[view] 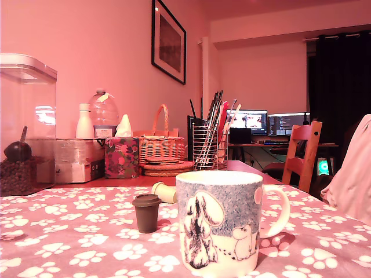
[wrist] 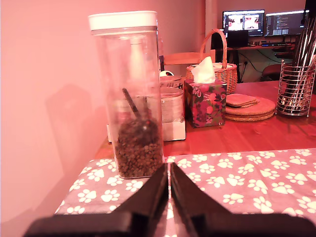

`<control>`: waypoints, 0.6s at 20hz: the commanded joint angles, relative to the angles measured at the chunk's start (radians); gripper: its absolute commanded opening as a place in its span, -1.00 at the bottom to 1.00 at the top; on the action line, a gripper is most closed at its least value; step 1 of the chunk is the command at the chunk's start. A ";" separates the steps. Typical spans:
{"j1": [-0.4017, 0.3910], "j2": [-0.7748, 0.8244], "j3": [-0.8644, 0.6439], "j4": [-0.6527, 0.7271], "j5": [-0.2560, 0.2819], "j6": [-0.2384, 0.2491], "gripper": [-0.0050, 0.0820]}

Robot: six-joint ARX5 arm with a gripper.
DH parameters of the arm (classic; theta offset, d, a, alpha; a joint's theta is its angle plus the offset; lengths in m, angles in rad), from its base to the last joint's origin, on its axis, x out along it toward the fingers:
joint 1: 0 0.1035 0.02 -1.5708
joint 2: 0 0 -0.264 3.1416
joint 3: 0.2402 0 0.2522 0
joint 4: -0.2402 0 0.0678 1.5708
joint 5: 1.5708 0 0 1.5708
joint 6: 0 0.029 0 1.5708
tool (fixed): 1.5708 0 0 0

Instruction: Pick up the coffee capsules on the table and drop them inside the coffee cup

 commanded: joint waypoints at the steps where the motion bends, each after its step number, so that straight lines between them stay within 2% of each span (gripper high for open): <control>1: 0.069 -0.014 -0.025 -0.206 0.125 -0.019 -0.94; 10: 0.069 -0.014 -0.025 -0.205 0.130 -0.020 -0.94; 12: 0.069 -0.014 -0.025 -0.195 0.129 -0.035 -0.94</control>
